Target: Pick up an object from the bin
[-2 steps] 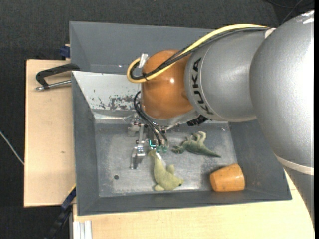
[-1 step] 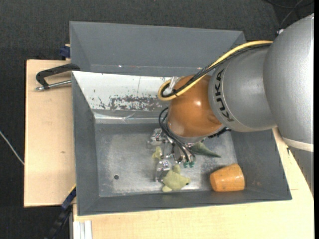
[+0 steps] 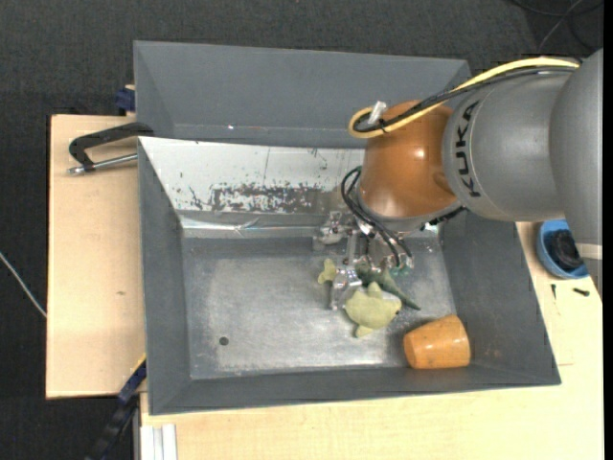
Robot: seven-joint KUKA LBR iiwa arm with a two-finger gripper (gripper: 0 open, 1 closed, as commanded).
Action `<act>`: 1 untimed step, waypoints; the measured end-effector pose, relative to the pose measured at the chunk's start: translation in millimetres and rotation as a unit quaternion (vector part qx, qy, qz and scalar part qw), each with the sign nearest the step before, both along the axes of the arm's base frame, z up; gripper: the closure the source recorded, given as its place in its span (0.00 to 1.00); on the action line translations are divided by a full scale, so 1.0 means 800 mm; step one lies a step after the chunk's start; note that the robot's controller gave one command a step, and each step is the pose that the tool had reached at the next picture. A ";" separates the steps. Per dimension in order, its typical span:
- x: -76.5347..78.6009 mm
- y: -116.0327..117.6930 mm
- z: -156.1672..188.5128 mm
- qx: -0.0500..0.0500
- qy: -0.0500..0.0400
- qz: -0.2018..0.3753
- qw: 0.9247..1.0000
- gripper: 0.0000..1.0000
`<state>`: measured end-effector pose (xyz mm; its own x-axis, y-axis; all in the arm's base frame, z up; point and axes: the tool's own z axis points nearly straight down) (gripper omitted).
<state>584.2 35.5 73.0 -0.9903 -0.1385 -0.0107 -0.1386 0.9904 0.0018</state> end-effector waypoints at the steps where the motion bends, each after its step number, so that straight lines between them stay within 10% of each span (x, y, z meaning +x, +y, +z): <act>1: -0.002 0.004 0.002 0.000 0.002 0.002 1.000 1.00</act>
Offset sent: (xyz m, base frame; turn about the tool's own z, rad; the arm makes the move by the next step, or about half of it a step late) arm 0.0000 0.0000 0.0000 0.0000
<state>582.6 38.6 74.3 -0.9899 -0.1419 -0.0073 -0.1419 0.9899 0.0019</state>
